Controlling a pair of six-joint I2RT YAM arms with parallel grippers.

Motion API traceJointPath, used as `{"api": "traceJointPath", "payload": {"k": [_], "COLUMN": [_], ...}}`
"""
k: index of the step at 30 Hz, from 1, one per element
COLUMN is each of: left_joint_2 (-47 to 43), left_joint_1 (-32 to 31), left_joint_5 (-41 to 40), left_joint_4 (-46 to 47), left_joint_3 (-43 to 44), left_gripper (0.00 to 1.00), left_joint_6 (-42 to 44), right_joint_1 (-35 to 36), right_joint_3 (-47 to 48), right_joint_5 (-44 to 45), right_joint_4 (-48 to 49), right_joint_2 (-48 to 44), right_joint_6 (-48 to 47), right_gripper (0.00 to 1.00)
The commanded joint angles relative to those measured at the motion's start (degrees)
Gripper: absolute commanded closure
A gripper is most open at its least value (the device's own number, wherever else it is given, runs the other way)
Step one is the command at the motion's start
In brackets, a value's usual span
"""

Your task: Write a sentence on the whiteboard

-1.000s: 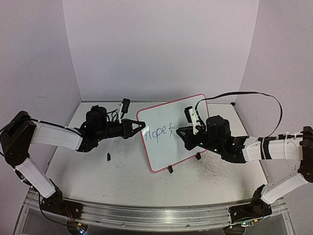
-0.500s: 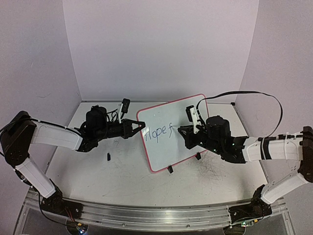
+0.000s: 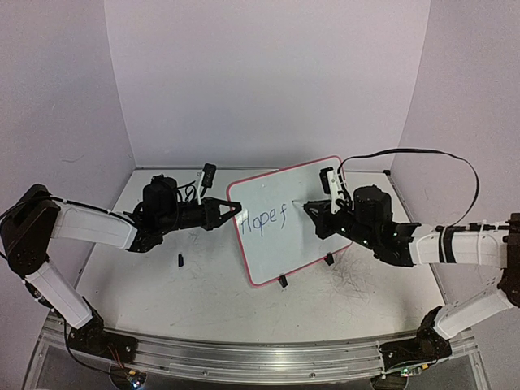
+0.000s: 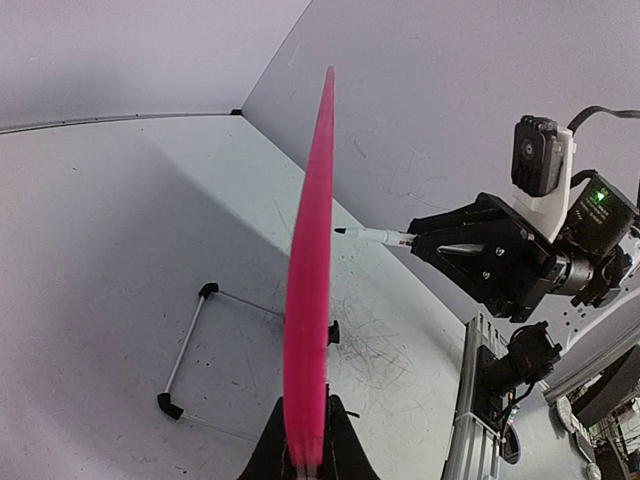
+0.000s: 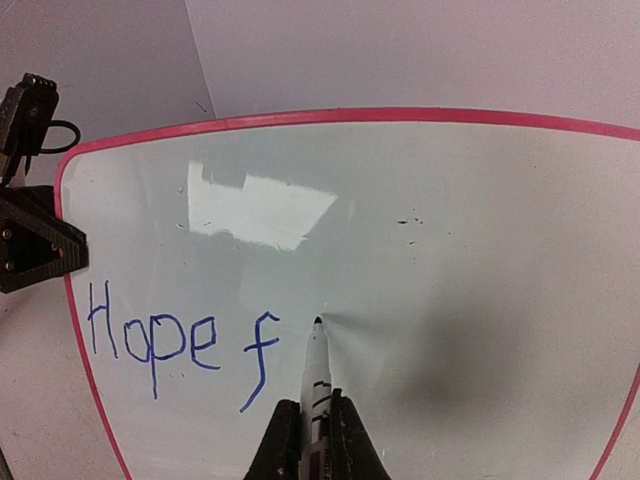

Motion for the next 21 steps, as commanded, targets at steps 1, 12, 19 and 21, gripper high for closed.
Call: {"api": "traceJointPath", "payload": {"k": [1, 12, 19, 21], "left_joint_2": [-0.81, -0.57, -0.68, -0.74], "left_joint_1": [0.11, 0.11, 0.07, 0.11], "left_joint_5": [-2.28, -2.15, -2.25, -2.25], "left_joint_4": [-1.19, -1.19, -1.2, -1.28], "left_joint_3": [-0.09, 0.22, 0.06, 0.03], "left_gripper": [1.0, 1.0, 1.0, 1.0], "left_joint_6": [4.5, 4.77, 4.77, 4.77], "right_joint_1": [0.05, 0.02, -0.01, 0.04], "right_joint_3": [0.35, -0.04, 0.69, 0.82], "right_joint_5": [-3.49, -2.2, -1.36, -1.32], "right_joint_4": [2.89, 1.8, 1.44, 1.44], "right_joint_2": [0.34, 0.9, 1.74, 1.9], "right_joint_6": [0.19, 0.62, 0.59, 0.58], "right_gripper": [1.0, 1.0, 1.0, 1.0]}}
